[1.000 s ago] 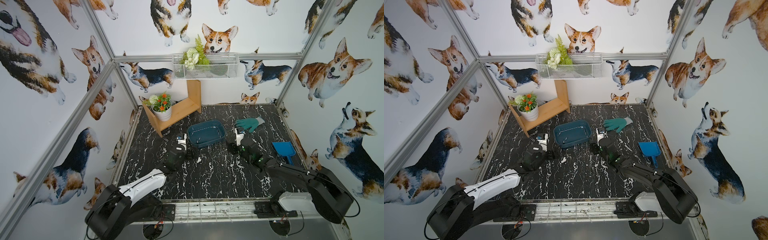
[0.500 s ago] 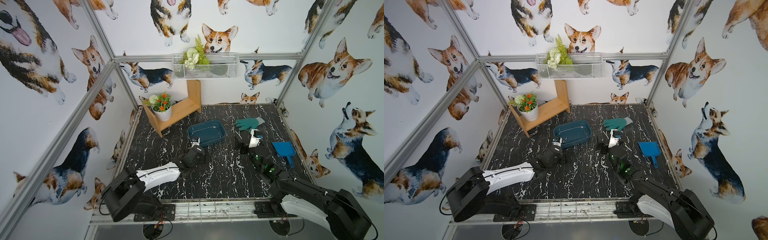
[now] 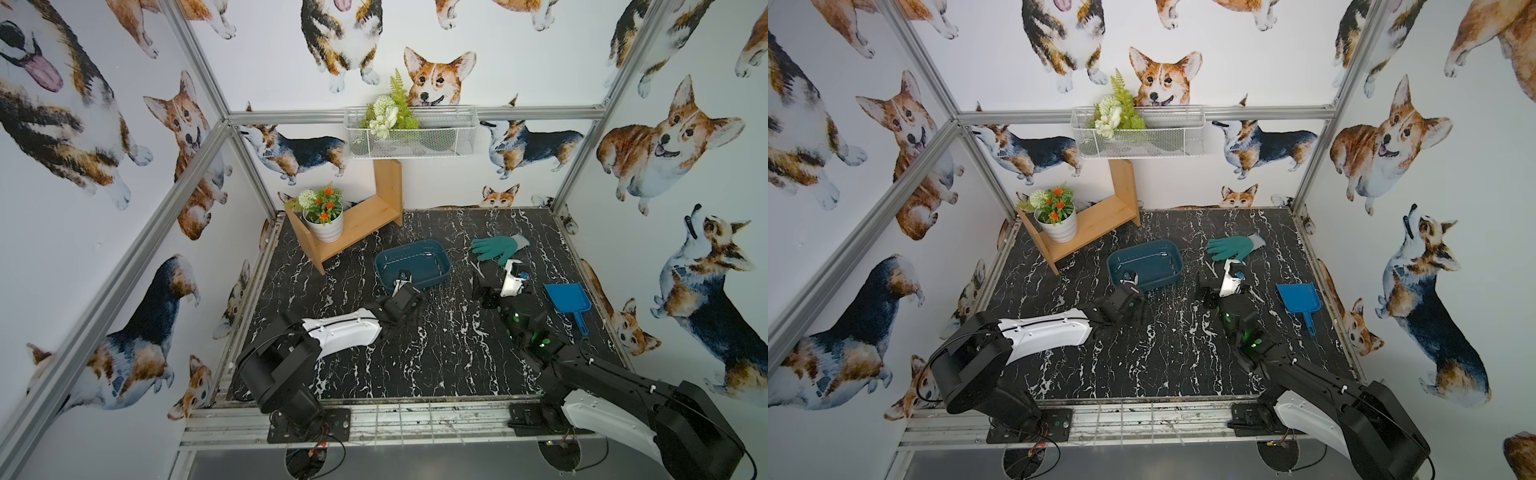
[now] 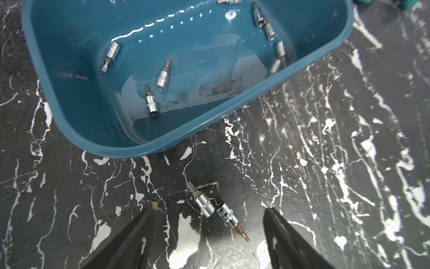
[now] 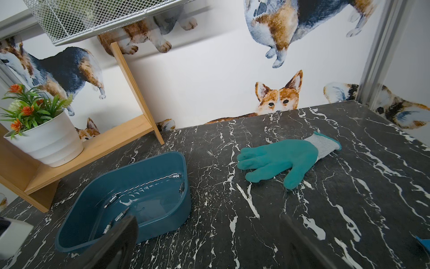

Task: Put the bit on the desktop into the storage box
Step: Pick up the screwdriver bit from the center of the board.

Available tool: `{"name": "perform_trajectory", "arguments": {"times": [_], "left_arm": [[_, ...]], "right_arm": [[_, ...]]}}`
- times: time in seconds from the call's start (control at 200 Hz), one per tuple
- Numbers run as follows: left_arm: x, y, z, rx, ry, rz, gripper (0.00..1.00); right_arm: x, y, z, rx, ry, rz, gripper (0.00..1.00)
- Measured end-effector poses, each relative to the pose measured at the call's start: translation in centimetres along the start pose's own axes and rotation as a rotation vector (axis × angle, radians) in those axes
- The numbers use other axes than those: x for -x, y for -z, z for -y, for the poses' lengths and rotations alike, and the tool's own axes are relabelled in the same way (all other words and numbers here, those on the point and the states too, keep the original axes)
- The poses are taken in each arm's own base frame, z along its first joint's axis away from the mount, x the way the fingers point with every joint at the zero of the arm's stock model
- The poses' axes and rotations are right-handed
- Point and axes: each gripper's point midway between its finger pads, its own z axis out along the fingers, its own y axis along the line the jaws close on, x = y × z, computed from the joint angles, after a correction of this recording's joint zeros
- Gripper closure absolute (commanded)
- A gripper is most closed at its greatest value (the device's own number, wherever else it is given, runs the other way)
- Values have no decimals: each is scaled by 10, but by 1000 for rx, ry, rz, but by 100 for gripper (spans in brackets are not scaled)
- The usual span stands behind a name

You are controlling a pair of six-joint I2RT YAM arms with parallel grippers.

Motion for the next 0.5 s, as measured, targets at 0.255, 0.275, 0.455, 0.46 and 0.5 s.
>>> {"name": "perform_trajectory", "arguments": {"times": [0.255, 0.275, 0.455, 0.46, 0.5], "left_arm": [[-13, -9, -4, 28, -23, -49, 27], [-14, -10, -4, 29, -24, -51, 27], [-23, -20, -8, 55, -42, -85, 27], [-24, -20, -9, 56, -42, -86, 27], [-25, -22, -9, 59, -42, -89, 27]], "right_arm": [[0, 1, 1, 1, -1, 2, 0], [0, 1, 0, 1, -1, 3, 0], [1, 1, 0, 3, -3, 8, 0], [1, 1, 0, 3, -4, 8, 0], [1, 2, 1, 3, -3, 8, 0]]}}
